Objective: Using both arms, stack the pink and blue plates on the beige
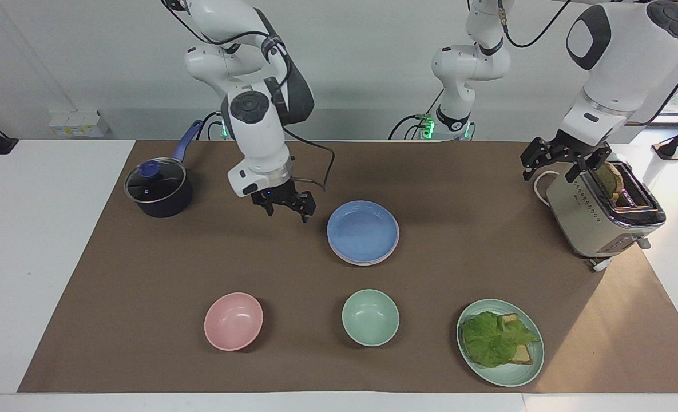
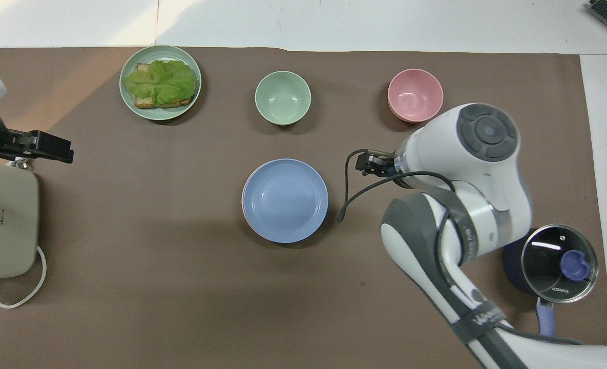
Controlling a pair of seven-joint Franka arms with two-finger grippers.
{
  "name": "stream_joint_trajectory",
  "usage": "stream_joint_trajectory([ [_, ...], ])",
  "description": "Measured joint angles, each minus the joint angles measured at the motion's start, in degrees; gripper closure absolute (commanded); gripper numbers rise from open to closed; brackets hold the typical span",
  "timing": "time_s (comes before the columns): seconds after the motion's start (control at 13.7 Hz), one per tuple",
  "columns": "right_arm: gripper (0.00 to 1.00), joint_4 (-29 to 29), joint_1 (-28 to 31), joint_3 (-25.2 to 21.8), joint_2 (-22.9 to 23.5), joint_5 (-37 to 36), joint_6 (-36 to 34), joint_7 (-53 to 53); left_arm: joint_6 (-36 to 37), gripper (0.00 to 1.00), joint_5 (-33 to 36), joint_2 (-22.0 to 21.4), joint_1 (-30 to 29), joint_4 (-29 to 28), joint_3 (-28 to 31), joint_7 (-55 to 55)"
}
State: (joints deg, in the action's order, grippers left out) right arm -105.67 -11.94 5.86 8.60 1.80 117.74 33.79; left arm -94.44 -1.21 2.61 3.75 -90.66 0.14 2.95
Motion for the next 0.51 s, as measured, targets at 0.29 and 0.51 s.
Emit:
stream_joint_trajectory([
  [0.29, 0.00, 0.13, 10.31, -0.27, -5.36, -1.24, -4.01, -10.87, 0.00, 0.00, 0.00, 0.00, 0.00, 0.00, 0.00, 0.00],
  [0.51, 0.00, 2.13, 16.10, -0.41, -9.26, -1.26, -11.09, -18.06, 0.00, 0.00, 0.00, 0.00, 0.00, 0.00, 0.00, 0.00],
])
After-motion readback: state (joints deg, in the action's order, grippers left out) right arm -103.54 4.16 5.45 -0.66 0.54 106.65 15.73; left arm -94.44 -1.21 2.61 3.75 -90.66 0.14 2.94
